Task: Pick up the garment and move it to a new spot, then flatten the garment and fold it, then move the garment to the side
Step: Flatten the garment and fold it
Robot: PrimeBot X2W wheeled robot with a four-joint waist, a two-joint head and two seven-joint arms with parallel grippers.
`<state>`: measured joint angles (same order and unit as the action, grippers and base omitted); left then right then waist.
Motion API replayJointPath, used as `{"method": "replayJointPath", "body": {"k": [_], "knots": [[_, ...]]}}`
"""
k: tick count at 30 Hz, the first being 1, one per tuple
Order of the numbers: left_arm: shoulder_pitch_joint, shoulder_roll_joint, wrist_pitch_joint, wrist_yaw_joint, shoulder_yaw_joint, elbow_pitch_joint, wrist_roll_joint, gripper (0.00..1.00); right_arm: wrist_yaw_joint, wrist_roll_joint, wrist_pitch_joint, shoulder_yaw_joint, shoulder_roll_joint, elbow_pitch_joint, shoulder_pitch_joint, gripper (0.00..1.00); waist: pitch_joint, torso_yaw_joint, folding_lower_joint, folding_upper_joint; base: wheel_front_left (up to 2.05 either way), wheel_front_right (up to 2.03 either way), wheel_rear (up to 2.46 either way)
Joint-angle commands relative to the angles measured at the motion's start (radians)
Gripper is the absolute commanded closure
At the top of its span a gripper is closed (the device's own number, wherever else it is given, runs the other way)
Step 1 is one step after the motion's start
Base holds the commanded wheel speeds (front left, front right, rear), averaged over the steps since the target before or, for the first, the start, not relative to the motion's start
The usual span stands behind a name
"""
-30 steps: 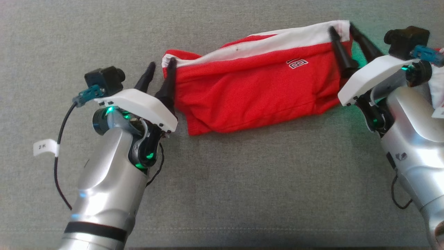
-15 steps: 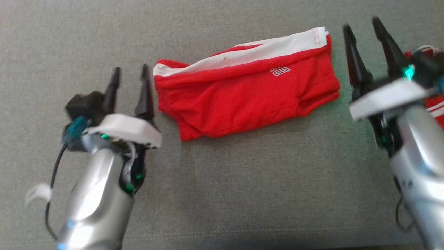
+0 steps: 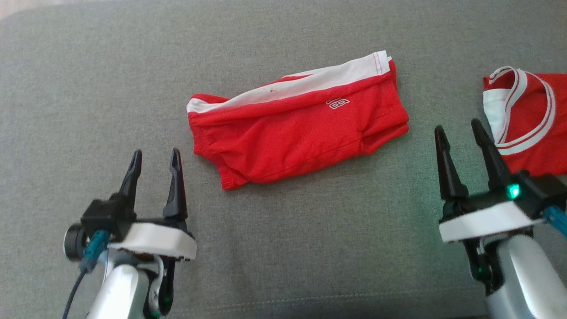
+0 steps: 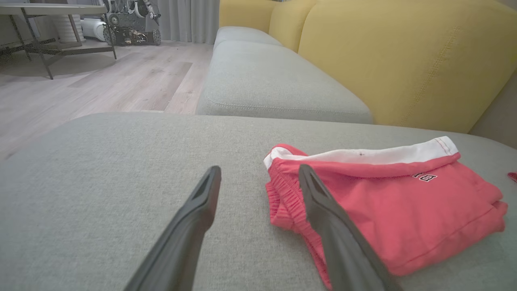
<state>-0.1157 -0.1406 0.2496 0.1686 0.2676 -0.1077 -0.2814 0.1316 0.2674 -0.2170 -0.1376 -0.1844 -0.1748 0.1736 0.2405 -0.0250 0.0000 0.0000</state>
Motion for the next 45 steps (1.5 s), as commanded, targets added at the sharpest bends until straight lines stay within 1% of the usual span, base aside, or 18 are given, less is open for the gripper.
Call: {"method": "replayJointPath", "body": {"k": [1, 8, 15, 21, 26, 30, 38, 42, 45], "knots": [[-0.013, -0.021, 0.012, 0.01, -0.041, 0.037, 0.01, 0.0, -0.001, -0.01, 0.005, -0.009, 0.003, 0.044, -0.007, 0.0, -0.005, 0.001, 0.0, 0.0, 0.0, 0.0, 0.0], [0.017, -0.016, 0.012, 0.016, -0.042, 0.038, 0.009, 0.0, -0.001, -0.028, 0.04, 0.019, 0.031, 0.107, -0.062, 0.0, -0.014, 0.002, 0.0, 0.0, 0.0, 0.0, 0.0], [0.019, -0.013, 0.012, 0.013, -0.045, 0.036, -0.003, 0.0, -0.001, -0.026, 0.051, 0.028, 0.04, 0.129, -0.075, 0.0, -0.015, -0.002, 0.0, 0.0, 0.0, 0.0, 0.0], [0.008, -0.012, 0.012, 0.01, -0.042, 0.036, -0.004, 0.0, -0.001, -0.021, 0.057, 0.034, 0.049, 0.119, -0.057, 0.0, -0.006, 0.002, 0.0, 0.0, 0.0, 0.0, 0.0], [-0.016, -0.01, 0.012, 0.003, -0.036, 0.037, -0.001, 0.0, -0.001, 0.0, 0.059, 0.034, 0.055, 0.067, 0.003, 0.0, 0.014, 0.018, 0.0, 0.0, 0.0, 0.0, 0.0], [-0.047, -0.002, 0.012, -0.009, -0.024, 0.034, 0.005, 0.0, -0.001, 0.008, 0.058, 0.024, 0.053, -0.032, 0.086, 0.0, 0.042, 0.047, 0.0, 0.0, 0.0, 0.0, 0.0], [-0.109, 0.019, 0.012, -0.03, -0.003, 0.031, 0.023, 0.0, -0.001, -0.002, 0.046, 0.007, 0.027, -0.308, 0.275, 0.0, 0.111, 0.103, 0.0, 0.0, 0.0, 0.0, 0.0], [-0.129, 0.031, 0.012, -0.038, 0.001, 0.025, 0.031, 0.0, -0.001, -0.008, 0.033, -0.003, 0.024, -0.421, 0.324, 0.0, 0.129, 0.117, 0.0, 0.0, 0.0, 0.0, 0.0], [-0.132, 0.037, 0.012, -0.041, -0.003, 0.023, 0.035, 0.0, -0.001, -0.006, 0.049, -0.019, 0.03, -0.49, 0.335, 0.0, 0.132, 0.116, 0.0, 0.0, 0.0, 0.0, 0.0]]}}
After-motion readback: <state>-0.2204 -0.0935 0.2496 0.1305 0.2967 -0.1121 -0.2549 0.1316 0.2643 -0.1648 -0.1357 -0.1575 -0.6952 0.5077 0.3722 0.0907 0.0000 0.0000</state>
